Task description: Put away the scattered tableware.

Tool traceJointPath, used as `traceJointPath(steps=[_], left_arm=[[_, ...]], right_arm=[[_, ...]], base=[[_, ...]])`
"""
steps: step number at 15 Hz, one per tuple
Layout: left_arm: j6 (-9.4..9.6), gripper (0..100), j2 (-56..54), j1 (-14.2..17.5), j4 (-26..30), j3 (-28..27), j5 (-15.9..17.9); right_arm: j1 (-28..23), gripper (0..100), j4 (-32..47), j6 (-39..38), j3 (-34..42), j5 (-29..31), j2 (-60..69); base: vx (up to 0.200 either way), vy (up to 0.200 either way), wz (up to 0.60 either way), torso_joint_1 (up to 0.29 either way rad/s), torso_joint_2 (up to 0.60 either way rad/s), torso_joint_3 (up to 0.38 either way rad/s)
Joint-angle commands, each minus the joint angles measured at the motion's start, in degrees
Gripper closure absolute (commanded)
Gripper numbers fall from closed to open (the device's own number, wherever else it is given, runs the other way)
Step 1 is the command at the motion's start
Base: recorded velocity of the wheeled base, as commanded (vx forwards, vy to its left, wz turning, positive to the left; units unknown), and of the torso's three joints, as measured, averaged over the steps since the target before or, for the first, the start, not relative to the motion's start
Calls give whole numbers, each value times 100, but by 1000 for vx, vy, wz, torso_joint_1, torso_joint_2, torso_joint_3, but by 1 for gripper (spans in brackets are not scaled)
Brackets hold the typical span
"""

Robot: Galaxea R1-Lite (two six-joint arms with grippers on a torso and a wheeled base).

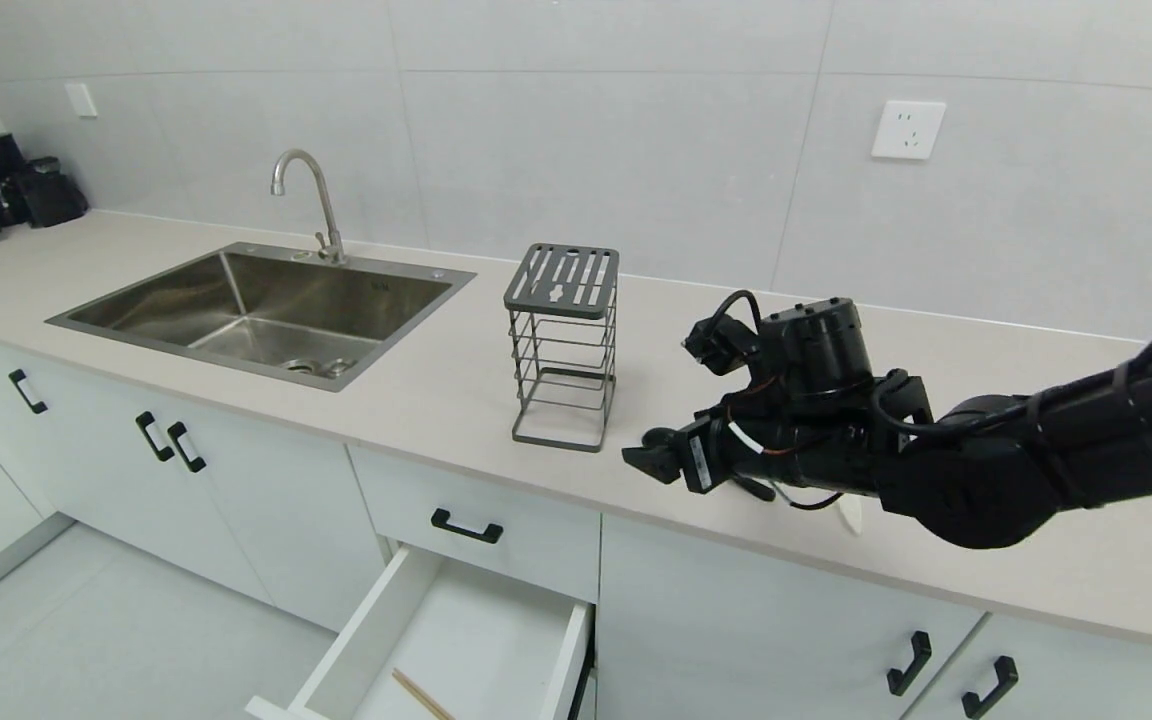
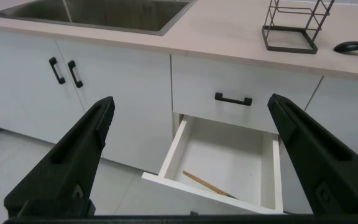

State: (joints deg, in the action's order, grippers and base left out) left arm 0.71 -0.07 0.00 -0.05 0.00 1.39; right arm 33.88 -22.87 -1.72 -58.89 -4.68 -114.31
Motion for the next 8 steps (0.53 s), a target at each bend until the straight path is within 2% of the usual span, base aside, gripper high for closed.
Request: traceJointPath(steps=[1,3,8], left_arm=[[0,0,7,0,-4,0,-7],[0,0,7,0,-4,0,2],[0,0,7,0,-4,0,-7]], right_arm=[[-329,0,-306,216,-105,-77,-478],[-531,0,-490,365,-70,-332,-751],[-663,0,-490,532,-87,-323,-1032]], base=[[0,0,0,0,0,0],[0,0,0,0,0,0],[0,0,0,0,0,0]])
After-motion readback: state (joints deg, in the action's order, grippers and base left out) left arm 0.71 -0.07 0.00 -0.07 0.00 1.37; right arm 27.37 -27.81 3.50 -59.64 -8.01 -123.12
